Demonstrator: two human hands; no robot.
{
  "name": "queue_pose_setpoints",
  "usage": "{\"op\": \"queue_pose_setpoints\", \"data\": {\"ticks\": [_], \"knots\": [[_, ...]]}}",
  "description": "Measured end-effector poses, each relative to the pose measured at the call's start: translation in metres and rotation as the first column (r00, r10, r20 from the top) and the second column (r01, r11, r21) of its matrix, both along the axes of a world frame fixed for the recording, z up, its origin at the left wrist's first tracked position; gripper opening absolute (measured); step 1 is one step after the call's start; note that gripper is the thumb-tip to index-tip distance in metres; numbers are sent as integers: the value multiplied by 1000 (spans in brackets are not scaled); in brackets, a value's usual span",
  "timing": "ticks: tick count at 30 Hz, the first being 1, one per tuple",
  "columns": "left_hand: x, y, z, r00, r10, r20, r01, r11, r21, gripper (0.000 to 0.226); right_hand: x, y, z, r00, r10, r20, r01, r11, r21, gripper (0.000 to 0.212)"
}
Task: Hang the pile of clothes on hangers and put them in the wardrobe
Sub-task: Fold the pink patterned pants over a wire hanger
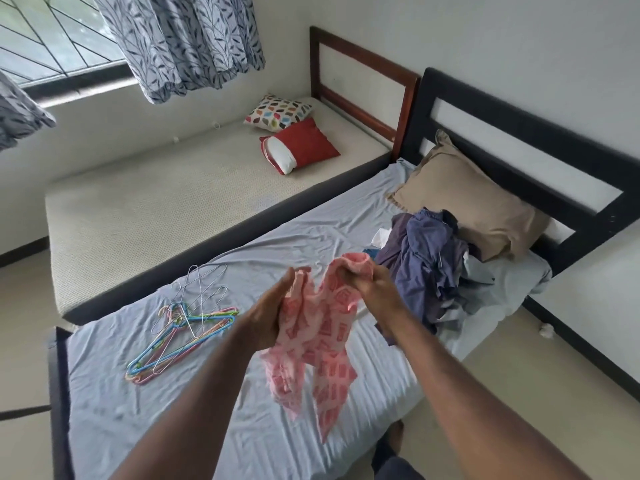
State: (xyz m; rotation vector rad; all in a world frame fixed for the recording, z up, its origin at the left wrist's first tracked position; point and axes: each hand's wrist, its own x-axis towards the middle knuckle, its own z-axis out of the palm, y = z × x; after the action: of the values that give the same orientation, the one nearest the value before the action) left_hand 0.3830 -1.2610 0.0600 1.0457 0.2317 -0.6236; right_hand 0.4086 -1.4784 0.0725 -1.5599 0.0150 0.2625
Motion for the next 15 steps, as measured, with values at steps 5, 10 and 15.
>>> {"op": "queue_pose_setpoints", "data": {"ticks": [5, 10, 15], "knots": [[-7, -2, -2, 977, -76, 200, 4, 940, 342, 49, -1, 7, 10, 998, -39, 57, 42, 998, -47, 17], [0, 25, 11, 969, -34, 247, -59, 930, 362, 68, 4, -17, 19, 999, 7, 40, -3, 997, -79, 23], [28, 44, 25, 941, -65, 331, -130, 834, 535, 31, 14, -48, 27, 994, -97, 51, 101, 992, -75, 33]]}}
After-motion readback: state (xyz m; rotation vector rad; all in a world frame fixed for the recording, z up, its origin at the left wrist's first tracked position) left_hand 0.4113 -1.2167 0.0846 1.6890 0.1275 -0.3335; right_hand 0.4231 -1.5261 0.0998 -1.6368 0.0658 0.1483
